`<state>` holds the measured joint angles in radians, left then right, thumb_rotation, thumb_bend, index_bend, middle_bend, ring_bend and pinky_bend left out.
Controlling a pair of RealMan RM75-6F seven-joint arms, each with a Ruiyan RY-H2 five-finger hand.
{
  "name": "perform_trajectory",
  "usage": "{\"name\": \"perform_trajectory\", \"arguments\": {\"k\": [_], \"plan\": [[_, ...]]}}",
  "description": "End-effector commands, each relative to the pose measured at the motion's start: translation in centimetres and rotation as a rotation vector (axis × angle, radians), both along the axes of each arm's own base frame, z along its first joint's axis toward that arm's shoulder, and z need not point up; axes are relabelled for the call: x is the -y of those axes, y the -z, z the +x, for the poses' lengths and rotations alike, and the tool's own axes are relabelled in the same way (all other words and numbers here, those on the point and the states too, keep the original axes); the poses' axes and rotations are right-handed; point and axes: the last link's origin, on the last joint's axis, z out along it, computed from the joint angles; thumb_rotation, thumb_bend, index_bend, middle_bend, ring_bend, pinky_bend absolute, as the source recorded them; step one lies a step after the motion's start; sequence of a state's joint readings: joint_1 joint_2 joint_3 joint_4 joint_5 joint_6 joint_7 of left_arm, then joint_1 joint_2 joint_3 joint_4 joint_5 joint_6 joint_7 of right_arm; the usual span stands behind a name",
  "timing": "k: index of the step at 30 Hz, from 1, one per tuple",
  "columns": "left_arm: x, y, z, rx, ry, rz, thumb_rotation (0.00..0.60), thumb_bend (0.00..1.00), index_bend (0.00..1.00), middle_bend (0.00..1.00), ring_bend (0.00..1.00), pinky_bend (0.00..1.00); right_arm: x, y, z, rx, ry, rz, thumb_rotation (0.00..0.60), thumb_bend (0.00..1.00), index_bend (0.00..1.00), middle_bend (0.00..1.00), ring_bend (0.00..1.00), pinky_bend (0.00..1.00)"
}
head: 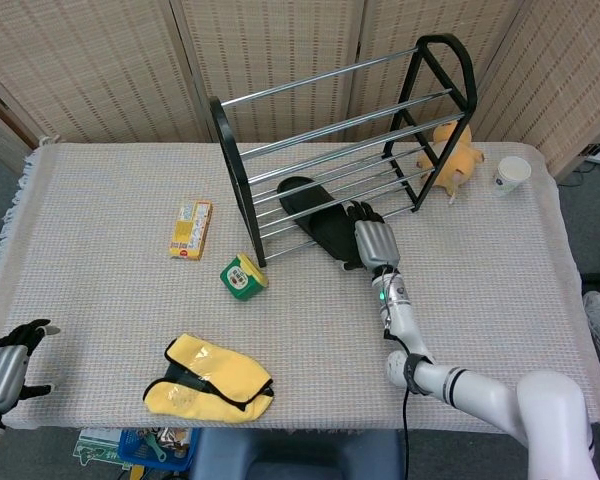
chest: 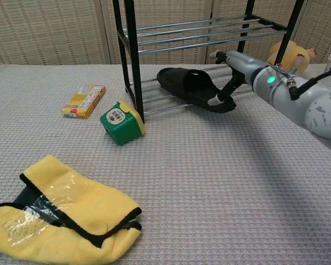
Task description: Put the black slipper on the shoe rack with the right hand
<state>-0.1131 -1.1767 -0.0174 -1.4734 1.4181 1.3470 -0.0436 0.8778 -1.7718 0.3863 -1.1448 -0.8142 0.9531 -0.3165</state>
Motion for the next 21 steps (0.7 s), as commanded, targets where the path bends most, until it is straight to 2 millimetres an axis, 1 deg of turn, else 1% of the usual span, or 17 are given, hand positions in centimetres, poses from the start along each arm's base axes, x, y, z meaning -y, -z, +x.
{"name": "perform_trajectory", "arguments": {"k": [1,5,8,12,18,21], "plan": [[-0.2,0.2,0.2,-0.001,0.004,0.010,0.600,0.17,0.30,0.21,0.20,0.31,-2.1,-2.6,-2.2,-0.098,-0.044,-0.061,0.600,0.05,0.00,0.08,0.01,0.13],[-0.8,0.8,0.6,0.006,0.015,0.019,0.600,0.17,0.30,0.21,0.20,0.31,-4.5,-4.3,-4.2,-0.151,-0.065,-0.078,0.600,0.05,0.00,0.08,0.01,0.13],[-1.2,0.9,0.8,-0.008,0.028,0.029,0.600,0.17,0.30,0.21,0.20,0.31,-6.5,-6.0,-5.8,-0.193,-0.082,-0.086,0.600,0.05,0.00,0.08,0.01,0.13],[-1.7,0.7,1.4,-0.003,0.045,0.073,0.600,0.17,0.30,0.21,0.20,0.31,-9.6,-8.9,-8.0,-0.230,-0.105,-0.105,0.600,0.05,0.00,0.08,0.01,0.13],[-1.7,0.5,2.5,0.019,0.056,0.122,0.600,0.17,0.30,0.21,0.20,0.31,-14.2,-12.4,-10.7,-0.221,-0.115,-0.135,0.600,0.07,0.00,0.11,0.01,0.13],[-1.5,0.3,3.0,0.030,0.061,0.150,0.600,0.17,0.30,0.21,0.20,0.31,-16.3,-13.8,-11.8,-0.192,-0.107,-0.153,0.600,0.08,0.00,0.13,0.01,0.13]]}}
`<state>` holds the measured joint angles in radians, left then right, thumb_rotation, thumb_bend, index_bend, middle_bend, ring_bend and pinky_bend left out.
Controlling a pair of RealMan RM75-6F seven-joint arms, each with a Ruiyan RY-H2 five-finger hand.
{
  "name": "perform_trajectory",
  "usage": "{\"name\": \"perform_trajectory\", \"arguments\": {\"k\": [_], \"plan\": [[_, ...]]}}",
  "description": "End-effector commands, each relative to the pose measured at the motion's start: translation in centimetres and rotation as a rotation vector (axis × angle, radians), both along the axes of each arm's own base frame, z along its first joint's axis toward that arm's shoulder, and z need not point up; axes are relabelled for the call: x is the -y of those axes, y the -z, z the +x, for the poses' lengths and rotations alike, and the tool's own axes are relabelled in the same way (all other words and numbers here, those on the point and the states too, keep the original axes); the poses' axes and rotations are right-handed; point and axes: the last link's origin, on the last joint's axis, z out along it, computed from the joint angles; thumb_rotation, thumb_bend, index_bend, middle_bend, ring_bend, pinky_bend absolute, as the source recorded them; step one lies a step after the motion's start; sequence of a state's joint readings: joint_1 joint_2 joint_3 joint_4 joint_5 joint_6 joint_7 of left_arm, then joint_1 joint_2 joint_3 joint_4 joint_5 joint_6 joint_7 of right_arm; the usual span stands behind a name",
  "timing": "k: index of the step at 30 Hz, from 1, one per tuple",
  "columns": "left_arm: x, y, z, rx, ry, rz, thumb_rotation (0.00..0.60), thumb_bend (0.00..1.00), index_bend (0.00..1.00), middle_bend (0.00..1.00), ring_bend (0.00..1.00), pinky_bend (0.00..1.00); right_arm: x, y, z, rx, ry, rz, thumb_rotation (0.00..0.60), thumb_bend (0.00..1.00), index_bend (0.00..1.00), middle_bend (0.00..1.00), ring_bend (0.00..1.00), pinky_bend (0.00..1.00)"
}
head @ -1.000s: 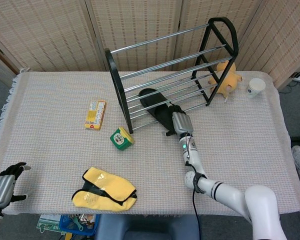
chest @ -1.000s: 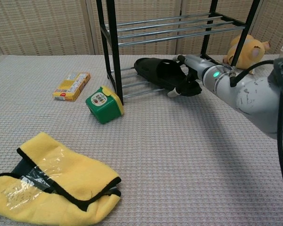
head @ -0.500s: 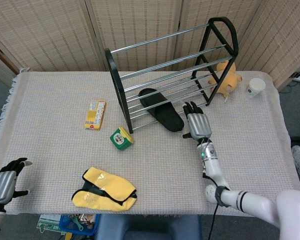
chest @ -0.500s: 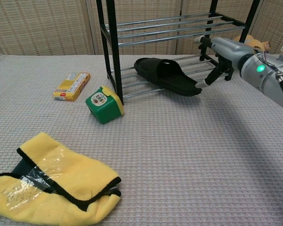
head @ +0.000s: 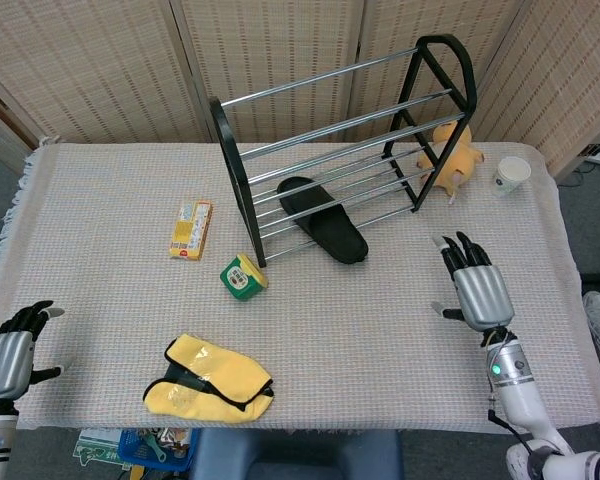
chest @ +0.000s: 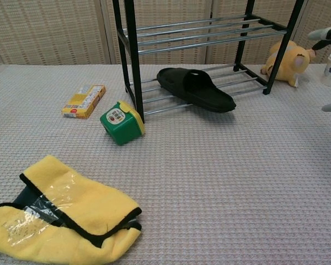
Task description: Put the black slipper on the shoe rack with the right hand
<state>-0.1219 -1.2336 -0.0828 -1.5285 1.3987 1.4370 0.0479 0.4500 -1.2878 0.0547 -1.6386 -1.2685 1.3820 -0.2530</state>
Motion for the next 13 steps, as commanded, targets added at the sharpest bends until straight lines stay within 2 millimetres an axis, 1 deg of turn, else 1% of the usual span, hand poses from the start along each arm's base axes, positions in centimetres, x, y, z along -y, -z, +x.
{"name": "perform_trajectory", "arguments": {"k": [1,6,13], "plan": [[0.2,-0.2,0.5,0.010,0.003,0.028,0.600,0.17,0.29,0.21,0.20,0.31,-3.0,-1.4,-1.3,0.043,0.009,-0.008,0.600,0.08,0.00,0.15,0.01,0.13],[0.6,-0.4,1.1,0.013,0.018,0.039,0.600,0.17,0.30,0.21,0.20,0.31,-6.3,-2.4,-3.1,0.060,0.024,-0.021,0.600,0.08,0.00,0.15,0.01,0.13],[1.3,-0.5,2.0,0.006,0.029,0.033,0.600,0.17,0.30,0.21,0.20,0.31,-9.0,-3.9,-4.6,0.071,0.051,-0.063,0.600,0.08,0.00,0.18,0.01,0.13]]}}
